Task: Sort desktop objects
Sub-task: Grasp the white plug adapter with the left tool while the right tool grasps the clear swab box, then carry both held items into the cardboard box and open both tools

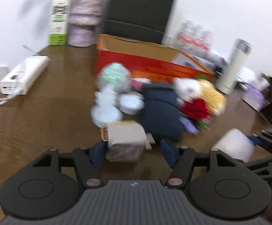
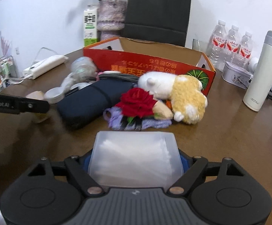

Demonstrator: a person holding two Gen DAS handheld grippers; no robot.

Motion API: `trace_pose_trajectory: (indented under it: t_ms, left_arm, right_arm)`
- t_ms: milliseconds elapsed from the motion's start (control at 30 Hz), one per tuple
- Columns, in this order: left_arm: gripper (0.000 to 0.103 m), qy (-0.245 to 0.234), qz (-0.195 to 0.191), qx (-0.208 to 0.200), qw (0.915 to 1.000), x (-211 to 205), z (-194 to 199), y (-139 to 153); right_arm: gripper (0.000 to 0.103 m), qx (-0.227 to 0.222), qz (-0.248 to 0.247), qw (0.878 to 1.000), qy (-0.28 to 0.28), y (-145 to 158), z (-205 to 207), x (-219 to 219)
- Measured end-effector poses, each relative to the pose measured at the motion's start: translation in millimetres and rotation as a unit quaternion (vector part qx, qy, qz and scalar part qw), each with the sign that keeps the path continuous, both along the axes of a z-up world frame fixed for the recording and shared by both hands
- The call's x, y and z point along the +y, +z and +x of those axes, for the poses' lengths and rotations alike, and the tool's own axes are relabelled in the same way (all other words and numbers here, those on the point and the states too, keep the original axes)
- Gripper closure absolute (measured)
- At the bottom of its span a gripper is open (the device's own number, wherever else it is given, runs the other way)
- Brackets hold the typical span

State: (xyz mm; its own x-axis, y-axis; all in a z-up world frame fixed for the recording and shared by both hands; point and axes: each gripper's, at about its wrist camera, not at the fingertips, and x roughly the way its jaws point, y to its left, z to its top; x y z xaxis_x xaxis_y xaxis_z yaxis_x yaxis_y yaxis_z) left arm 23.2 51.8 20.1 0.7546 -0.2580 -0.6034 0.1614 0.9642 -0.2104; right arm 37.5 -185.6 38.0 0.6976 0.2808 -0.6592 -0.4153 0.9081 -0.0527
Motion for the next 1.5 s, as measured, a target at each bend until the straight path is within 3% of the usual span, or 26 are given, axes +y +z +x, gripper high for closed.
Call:
trace_pose_trajectory:
  t_ms: [67,133,233,300,400,467,567,667,767,833,900,1033,1233,1367,1500]
  left_arm:
    - [0.036,-0.008,0.018,-0.009,0.9998,-10,-8,-2]
    - [0.029,0.026,0.037,-0.012,0.9989,-12,-6,-2]
    - [0.026,0.036,0.023,-0.023,0.9988,-6,-2,5]
    - [0.024,0.021,0.026,-0.041,0.9986,-4,2,9]
    - [0.032,-0.012,0.069,-0.013,0.9975,-18,3,11]
    - [0.032,-0.053,0.084,-0.007,0.9951,-32,-13,12]
    - [0.03,-0.103,0.076,-0.012,0.9917,-41,-33,17]
    - [0.023,-0.089,0.088,-0.031,0.9917,-41,-30,18]
    - [0.023,-0.083,0.083,-0.015,0.993,-46,-15,12]
    - [0.031,-0.1,0.074,-0.002,0.9923,-54,-12,6]
    - [0.069,-0.093,0.077,0.014,0.9926,-58,-10,-1]
    - [0.071,-0.089,0.031,0.015,0.9955,-50,-25,-2]
    - [0.071,-0.07,0.022,-0.002,0.9973,-41,-46,13]
    - [0.071,-0.071,0.022,-0.023,0.997,-28,-38,50]
    - [0.071,-0.06,0.051,-0.067,0.9947,-26,8,105]
  right_arm:
    - [0.021,0.005,0.0,1.0,0.007,-1,-15,-4]
    - [0.021,0.007,0.003,1.0,0.013,-1,-27,-7]
    - [0.022,0.0,0.004,1.0,0.008,3,-34,-13]
    - [0.022,-0.005,0.018,1.0,-0.001,5,-33,-19]
    - [0.022,-0.001,0.031,0.999,-0.011,6,-28,-23]
    - [0.022,-0.007,0.025,1.0,-0.01,4,-29,-22]
    - [0.022,-0.006,0.021,1.0,-0.009,-1,-31,-22]
    - [0.021,-0.005,0.026,1.0,-0.007,2,-33,-24]
    - [0.02,-0.009,0.023,1.0,-0.009,7,-35,-25]
    - [0.02,-0.011,0.017,1.0,-0.014,10,-38,-26]
    - [0.02,-0.009,0.018,1.0,-0.018,10,-39,-27]
    - [0.021,-0.005,0.015,0.999,-0.034,6,-37,-25]
    - [0.021,-0.021,0.04,0.999,-0.029,16,-47,-23]
    - [0.021,-0.06,0.062,0.996,-0.028,50,-42,-25]
    - [0.021,-0.112,0.074,0.991,-0.026,95,5,-19]
